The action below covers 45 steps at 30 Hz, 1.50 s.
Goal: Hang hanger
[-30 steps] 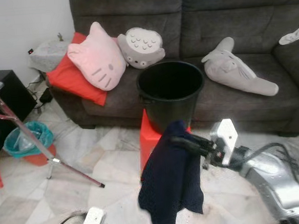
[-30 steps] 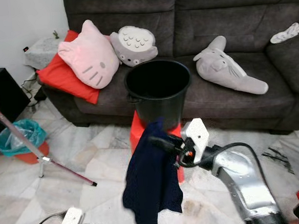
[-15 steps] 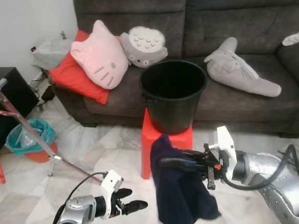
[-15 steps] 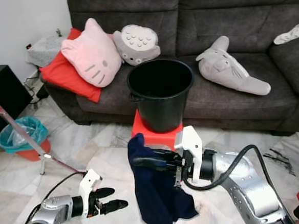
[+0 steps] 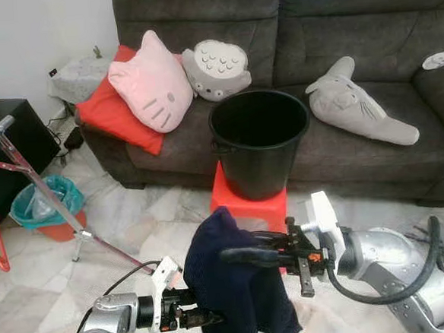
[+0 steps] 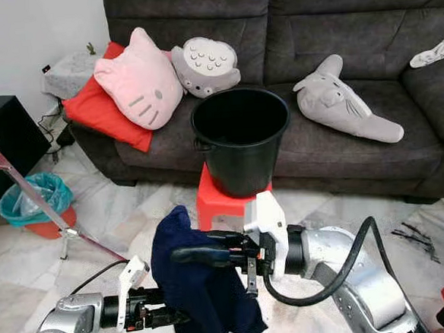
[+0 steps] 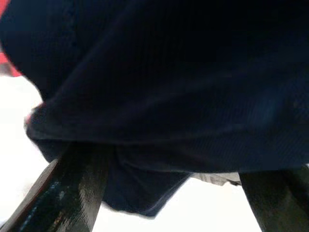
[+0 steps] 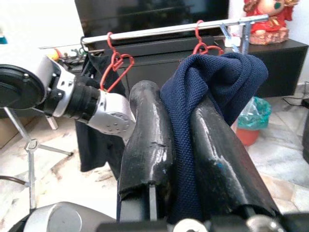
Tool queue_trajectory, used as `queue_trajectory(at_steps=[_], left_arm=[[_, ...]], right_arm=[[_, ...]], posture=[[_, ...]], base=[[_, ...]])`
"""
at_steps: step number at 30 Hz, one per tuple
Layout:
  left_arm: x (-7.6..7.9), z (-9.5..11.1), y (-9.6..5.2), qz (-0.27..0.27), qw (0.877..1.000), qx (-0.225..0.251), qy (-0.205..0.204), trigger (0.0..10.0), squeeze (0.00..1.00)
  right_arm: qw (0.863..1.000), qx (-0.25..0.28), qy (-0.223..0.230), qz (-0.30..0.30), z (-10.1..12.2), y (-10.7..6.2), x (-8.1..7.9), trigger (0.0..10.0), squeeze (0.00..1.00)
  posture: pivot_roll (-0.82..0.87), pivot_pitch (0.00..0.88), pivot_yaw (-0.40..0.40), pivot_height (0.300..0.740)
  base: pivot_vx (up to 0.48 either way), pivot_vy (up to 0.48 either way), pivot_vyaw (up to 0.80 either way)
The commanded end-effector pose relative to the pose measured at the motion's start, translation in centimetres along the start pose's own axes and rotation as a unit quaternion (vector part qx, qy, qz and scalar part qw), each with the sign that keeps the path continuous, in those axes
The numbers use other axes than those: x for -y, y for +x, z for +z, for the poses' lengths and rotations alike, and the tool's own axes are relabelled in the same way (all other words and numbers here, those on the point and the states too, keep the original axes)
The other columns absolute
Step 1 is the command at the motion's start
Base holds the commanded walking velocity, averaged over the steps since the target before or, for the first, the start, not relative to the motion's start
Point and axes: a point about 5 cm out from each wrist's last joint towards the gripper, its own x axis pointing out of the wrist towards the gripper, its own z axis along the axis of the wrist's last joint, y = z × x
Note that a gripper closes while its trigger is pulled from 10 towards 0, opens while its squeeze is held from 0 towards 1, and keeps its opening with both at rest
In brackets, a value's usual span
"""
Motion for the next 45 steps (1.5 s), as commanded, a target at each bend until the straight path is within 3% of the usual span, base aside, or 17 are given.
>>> queue_trajectory(at_steps=[1, 7, 11, 16, 28, 31, 32, 35, 36, 41, 43, 44, 45], left_arm=[[0.2, -0.1, -0.3, -0.016, 1.000, -0.003, -0.003, 10.0, 0.00], [0.4, 0.6, -0.5, -0.024, 1.000, 0.017, -0.005, 10.0, 0.00], [-0.6, 1.2, -0.7, 0.056, 0.998, 0.026, 0.020, 10.0, 0.00], [-1.8, 1.6, -1.5, 0.146, 0.988, 0.034, 0.039, 10.0, 0.00], [-2.7, 1.8, -2.3, 0.206, 0.977, 0.035, 0.050, 10.0, 0.00], [-2.9, 1.7, -2.5, 0.223, 0.973, 0.033, 0.051, 10.0, 0.00], [-3.1, 1.7, -2.7, 0.236, 0.970, 0.036, 0.050, 10.0, 0.00], [-3.2, 1.7, -2.8, 0.246, 0.967, 0.040, 0.049, 10.0, 0.00], [-3.3, 1.7, -2.9, 0.250, 0.966, 0.044, 0.047, 10.0, 0.00], [-3.1, 1.6, -2.8, 0.229, 0.972, 0.044, 0.040, 10.0, 0.00], [-2.8, 1.5, -2.6, 0.207, 0.977, 0.046, 0.032, 10.0, 0.00], [-2.7, 1.5, -2.5, 0.197, 0.979, 0.047, 0.028, 10.0, 0.09], [-2.5, 1.5, -2.3, 0.176, 0.983, 0.052, 0.024, 10.0, 1.00]], right_arm=[[1.000, 0.015, -0.011, 0.021, 0.8, 0.7, -0.6, 10.0, 0.00], [1.000, 0.013, -0.003, 0.019, 0.5, 0.7, -0.8, 10.0, 0.00], [0.999, -0.009, 0.007, -0.041, -0.9, 0.1, 0.2, 10.0, 0.00], [0.996, -0.011, 0.030, -0.082, -1.9, -0.7, -0.1, 10.0, 0.00], [0.979, -0.029, 0.037, -0.198, -3.3, -3.7, 1.4, 10.0, 0.00], [0.966, -0.025, 0.029, -0.255, -3.2, -4.8, 2.6, 10.0, 0.00], [0.955, -0.034, 0.019, -0.295, -3.4, -5.5, 3.4, 10.0, 0.00], [0.944, -0.038, 0.018, -0.326, -3.6, -6.1, 4.0, 10.0, 0.00], [0.907, -0.048, 0.020, -0.418, -4.1, -7.5, 5.5, 10.0, 0.00], [0.863, -0.047, 0.023, -0.503, -4.5, -8.9, 6.9, 10.0, 0.00], [0.861, -0.042, 0.025, -0.506, -4.5, -8.7, 7.0, 10.0, 0.00], [0.862, -0.041, 0.025, -0.505, -4.4, -8.6, 7.1, 10.0, 0.00], [0.866, -0.039, 0.021, -0.498, -4.4, -8.2, 7.1, 10.0, 0.00]], posture=[[-0.03, 0.010, 0.060, 0.740], [-0.03, 0.009, 0.057, 0.740], [-0.03, 0.009, 0.057, 0.740], [-0.03, 0.019, 0.058, 0.740], [-0.03, 0.022, 0.060, 0.740], [-0.03, 0.022, 0.060, 0.740], [-0.03, 0.022, 0.060, 0.740], [-0.03, 0.023, 0.058, 0.740], [-0.03, 0.023, 0.058, 0.740], [-0.03, 0.027, 0.060, 0.740], [-0.03, 0.027, 0.060, 0.740], [-0.03, 0.027, 0.060, 0.740], [-0.03, 0.028, 0.060, 0.740]], base=[[0.000, 0.000, 0.00], [0.000, 0.000, 0.00], [0.000, 0.000, 0.00], [0.000, 0.000, 0.00], [0.000, 0.000, 0.00], [0.000, 0.000, 0.00], [0.000, 0.000, 0.00], [0.000, 0.000, 0.00], [0.000, 0.000, 0.00], [0.000, 0.000, 0.00], [0.000, 0.000, 0.00], [0.000, 0.000, 0.00], [0.000, 0.000, 0.00]])
